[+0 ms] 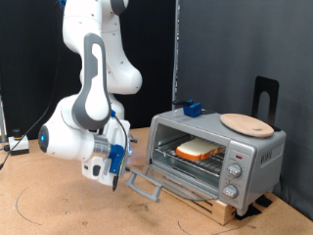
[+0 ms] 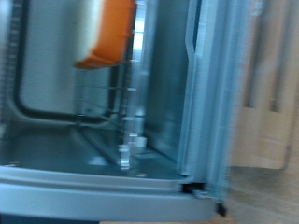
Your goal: Make a piece of toast with the oven
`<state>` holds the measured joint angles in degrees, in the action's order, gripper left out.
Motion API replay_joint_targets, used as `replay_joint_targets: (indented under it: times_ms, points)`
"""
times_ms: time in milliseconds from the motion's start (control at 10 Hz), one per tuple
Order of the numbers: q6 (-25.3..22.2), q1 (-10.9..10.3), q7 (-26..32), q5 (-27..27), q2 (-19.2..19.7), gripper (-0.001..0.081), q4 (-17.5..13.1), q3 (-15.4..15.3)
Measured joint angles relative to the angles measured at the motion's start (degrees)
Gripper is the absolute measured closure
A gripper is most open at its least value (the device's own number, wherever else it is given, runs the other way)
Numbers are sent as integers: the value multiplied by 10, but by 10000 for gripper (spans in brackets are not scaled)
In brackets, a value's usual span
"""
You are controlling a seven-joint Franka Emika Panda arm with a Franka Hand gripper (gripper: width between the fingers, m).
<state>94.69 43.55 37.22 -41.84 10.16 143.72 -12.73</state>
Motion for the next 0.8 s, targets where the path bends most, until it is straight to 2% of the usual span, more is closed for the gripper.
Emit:
replay_joint_targets:
  times_ms: [500, 800]
  points:
    - [-60, -9, -2, -23, -83, -1, 19, -30]
    - [-77, -23, -7, -47, -133, -1, 43, -56]
